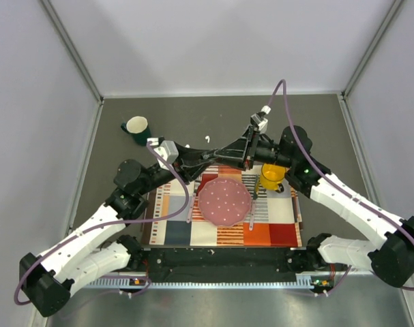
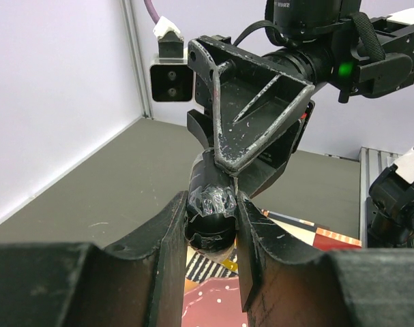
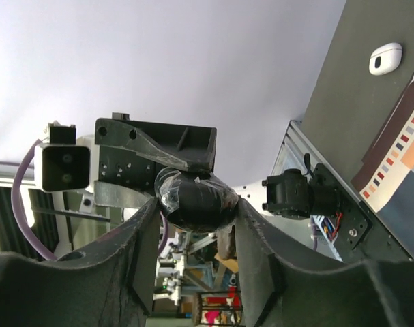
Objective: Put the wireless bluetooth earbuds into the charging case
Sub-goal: Open the charging case.
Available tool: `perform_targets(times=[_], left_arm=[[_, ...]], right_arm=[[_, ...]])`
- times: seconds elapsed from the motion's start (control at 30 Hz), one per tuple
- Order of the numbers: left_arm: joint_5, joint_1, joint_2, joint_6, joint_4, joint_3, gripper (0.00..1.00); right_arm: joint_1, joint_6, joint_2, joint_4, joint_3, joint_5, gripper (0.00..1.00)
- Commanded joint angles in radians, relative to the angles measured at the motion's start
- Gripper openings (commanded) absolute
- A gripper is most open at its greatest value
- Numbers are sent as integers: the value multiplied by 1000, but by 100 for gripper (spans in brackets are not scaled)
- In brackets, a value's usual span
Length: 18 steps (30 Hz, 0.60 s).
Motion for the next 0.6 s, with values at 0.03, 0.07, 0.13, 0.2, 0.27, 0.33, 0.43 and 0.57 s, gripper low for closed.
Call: perform_targets(times=[0.03,0.07,0.13,0.2,0.27,0.33,0.43,0.57], left_arm=[[9,-3,-1,-13,37,-7,0],[12,-3,-2,-14,35,-7,0],[21,-5,-4,-19,23,-1,0],[33,-5,-5,-22,26,-3,0],[35,-5,-7,-25,29,-6,0],[38,-5,-13,-22,29,-7,0],[41,-5,-18,-17,24,-9,0],[40,-5,-21,-19,21,-9,0]], right_arm=[[1,21,-7,81,-6,-13,31],[-1,20,-8,85,-6,-13,28],[1,29,-5,107,-16,-13,23],[1,47,-4,132,-23,-17,23],[-1,52,-5,149,-28,-16,40],[1,52,-8,147,-26,-11,57],[-1,53,-13,146,-25,1,64],[1,58,-14,144,-26,9,58]])
